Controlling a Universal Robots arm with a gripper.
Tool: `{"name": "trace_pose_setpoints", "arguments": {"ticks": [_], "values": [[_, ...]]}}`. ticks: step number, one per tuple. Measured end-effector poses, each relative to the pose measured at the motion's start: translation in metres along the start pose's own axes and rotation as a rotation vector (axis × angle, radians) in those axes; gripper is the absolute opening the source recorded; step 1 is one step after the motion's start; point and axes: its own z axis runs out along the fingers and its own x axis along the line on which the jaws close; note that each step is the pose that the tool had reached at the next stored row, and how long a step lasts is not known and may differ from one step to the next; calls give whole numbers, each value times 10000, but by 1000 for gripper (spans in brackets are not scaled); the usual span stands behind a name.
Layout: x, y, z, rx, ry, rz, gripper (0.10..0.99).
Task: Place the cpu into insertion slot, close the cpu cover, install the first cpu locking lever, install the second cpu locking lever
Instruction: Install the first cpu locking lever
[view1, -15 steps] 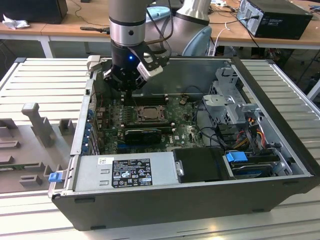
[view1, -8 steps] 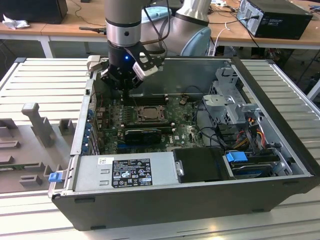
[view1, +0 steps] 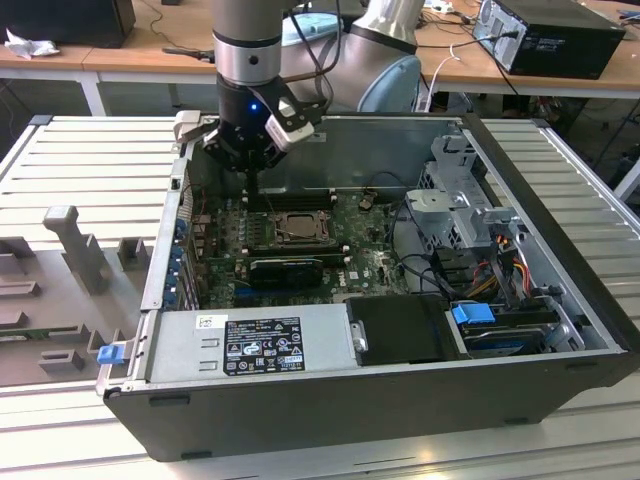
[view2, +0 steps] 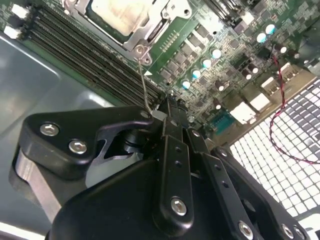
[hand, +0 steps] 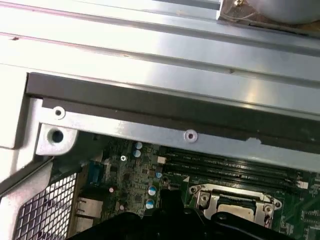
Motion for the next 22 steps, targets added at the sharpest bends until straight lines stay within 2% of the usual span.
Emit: {"name": "trace_pose_setpoints", "arguments": {"ticks": [5, 19, 22], "values": [[-142, -21, -3, 0, 0, 27, 106], [-279, -43, -6, 0, -1, 29, 106], [-332, -52, -7, 0, 0, 28, 106]]}}
